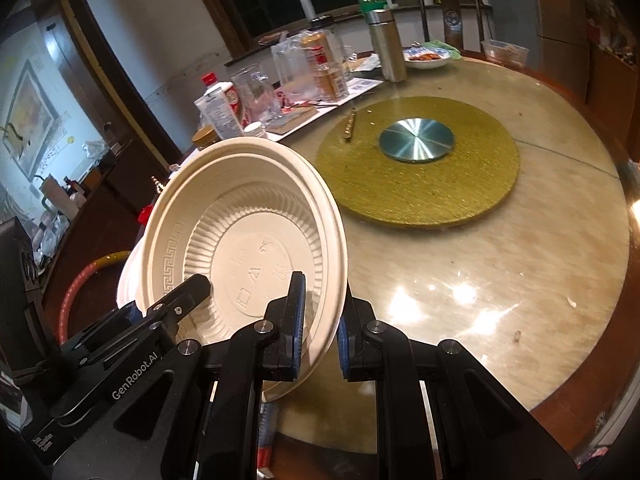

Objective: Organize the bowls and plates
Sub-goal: 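Carry the beige bowl with the right gripper over the red plate stack, then lower the beige bowl into the white bowls on the red plates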

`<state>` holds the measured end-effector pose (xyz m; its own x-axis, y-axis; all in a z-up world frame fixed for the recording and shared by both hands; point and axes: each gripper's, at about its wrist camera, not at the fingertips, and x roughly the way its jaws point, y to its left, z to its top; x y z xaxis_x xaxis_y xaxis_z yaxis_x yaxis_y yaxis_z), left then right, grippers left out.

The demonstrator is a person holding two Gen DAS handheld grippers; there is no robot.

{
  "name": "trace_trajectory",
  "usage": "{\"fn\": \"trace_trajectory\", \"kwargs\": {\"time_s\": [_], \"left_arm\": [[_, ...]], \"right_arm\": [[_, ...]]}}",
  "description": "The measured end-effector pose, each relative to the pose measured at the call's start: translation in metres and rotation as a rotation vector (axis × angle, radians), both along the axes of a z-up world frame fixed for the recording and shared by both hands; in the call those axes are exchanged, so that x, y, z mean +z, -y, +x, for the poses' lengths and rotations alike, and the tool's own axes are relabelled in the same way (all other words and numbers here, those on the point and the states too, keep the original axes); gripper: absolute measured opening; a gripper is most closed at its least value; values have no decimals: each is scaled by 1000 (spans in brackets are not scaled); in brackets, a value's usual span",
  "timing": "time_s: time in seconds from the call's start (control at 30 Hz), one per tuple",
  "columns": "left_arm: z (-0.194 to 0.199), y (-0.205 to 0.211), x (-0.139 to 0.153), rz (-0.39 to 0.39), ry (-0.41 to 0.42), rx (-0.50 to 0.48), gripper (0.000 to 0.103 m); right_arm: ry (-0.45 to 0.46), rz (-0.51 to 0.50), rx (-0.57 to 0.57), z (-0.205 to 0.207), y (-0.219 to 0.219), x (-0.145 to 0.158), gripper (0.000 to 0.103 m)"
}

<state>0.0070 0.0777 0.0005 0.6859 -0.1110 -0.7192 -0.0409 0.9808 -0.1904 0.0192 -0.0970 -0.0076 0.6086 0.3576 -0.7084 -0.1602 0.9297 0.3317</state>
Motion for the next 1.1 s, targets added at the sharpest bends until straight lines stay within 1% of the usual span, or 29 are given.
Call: {"fn": "trace_trajectory", "kwargs": {"time_s": [0.2,0.73,1.1], "left_arm": [[-4,-22,6,-2,18,48,28],[-17,-82,11,-9,25,178,27],[-19,-115,15,0,32,263,28]], "right_arm": [[22,-2,45,2,-22,7,14],[18,12,175,11,-90,10,14],[36,-11,245,21,-135,17,14]]}}
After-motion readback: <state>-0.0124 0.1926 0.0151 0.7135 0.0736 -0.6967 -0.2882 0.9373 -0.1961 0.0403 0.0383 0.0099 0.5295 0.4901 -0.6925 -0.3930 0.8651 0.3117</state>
